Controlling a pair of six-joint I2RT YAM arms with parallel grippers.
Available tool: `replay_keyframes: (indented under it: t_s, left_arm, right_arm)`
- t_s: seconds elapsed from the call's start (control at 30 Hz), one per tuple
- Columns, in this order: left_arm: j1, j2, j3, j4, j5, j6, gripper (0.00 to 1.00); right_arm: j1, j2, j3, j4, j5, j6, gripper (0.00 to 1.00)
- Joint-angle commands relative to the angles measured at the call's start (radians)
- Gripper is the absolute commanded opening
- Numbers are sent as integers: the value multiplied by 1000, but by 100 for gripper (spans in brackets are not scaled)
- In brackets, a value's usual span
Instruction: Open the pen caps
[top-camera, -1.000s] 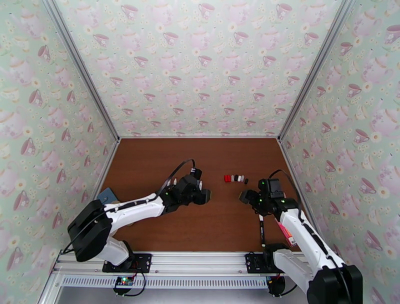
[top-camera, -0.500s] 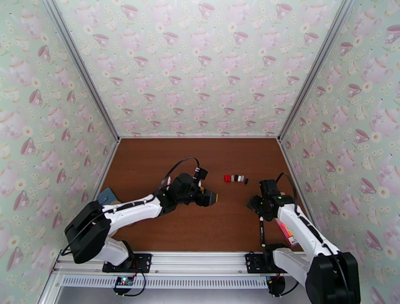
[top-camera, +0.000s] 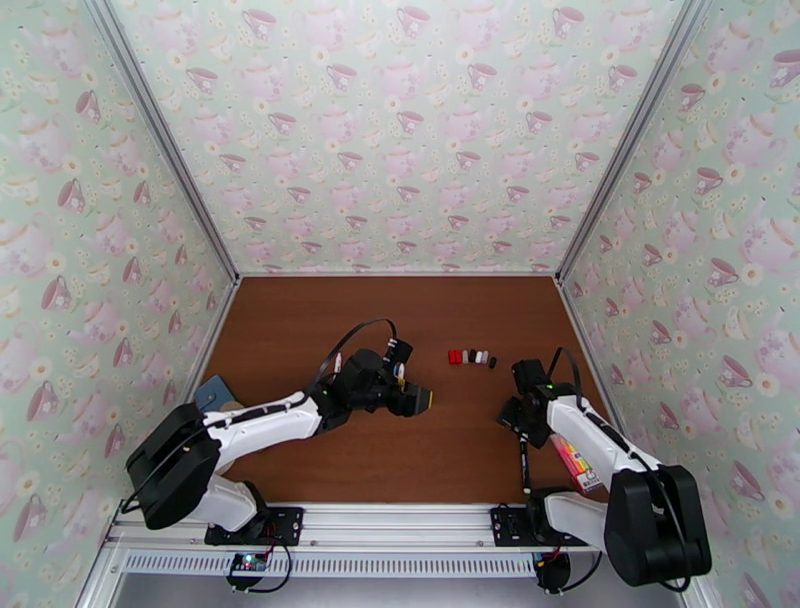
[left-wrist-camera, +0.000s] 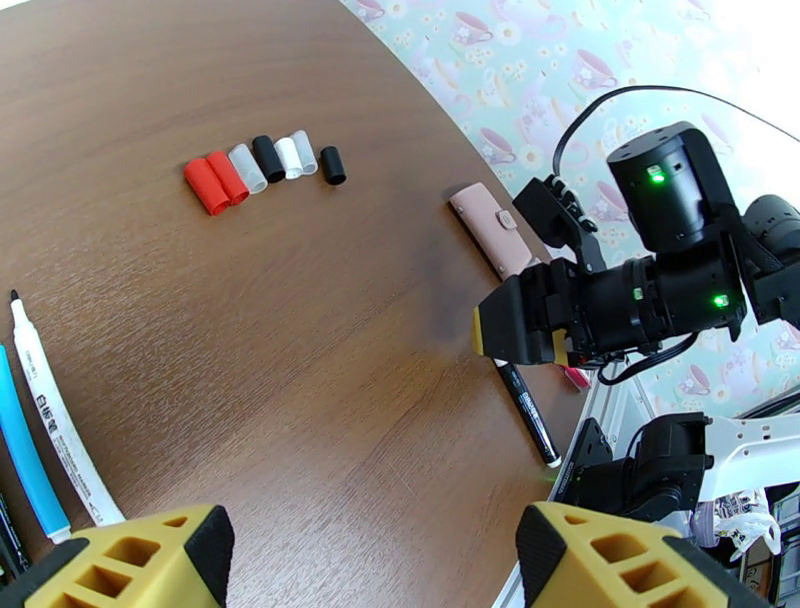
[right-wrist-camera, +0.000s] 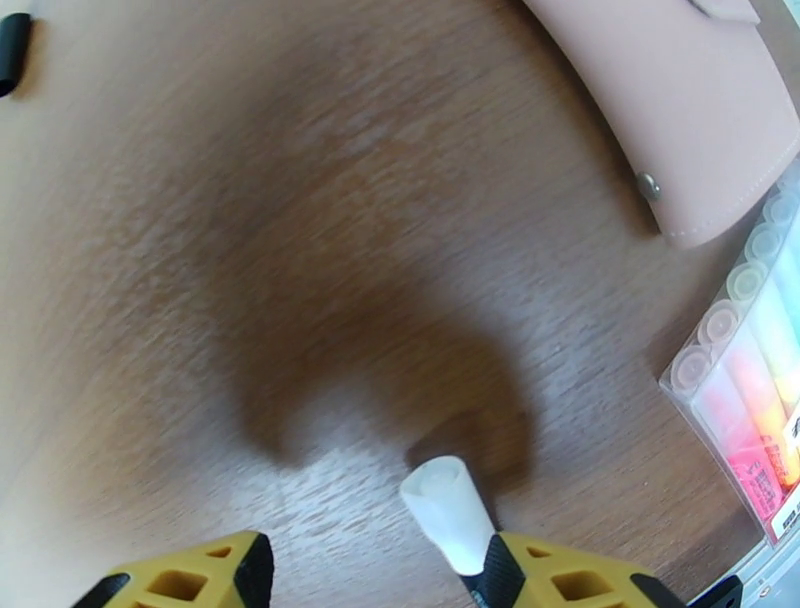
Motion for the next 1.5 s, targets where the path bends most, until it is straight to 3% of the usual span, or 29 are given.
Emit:
replay_keyframes:
  t_s: [0.0,0.27,1.03,1.23,1.47]
  left_arm:
    - [8,-26,-5,6,-4,10,80]
    - [10,-44,-19,2,-21,10,80]
    - [17,-68,-27,11,-44,-10,80]
    - [17,-66,-23,10,-39,-16,80]
    - [17,-68,-23,11,-37,-22,80]
  right_arm:
    - [4,5,7,7,48,20,60]
    - [4,48,18,-1,79,26,57]
    - [4,57,-19,126,-47,17,19]
    - [16,49,-22,197,-139,9,24]
    - [82,85,-13,199,-136,-22,32]
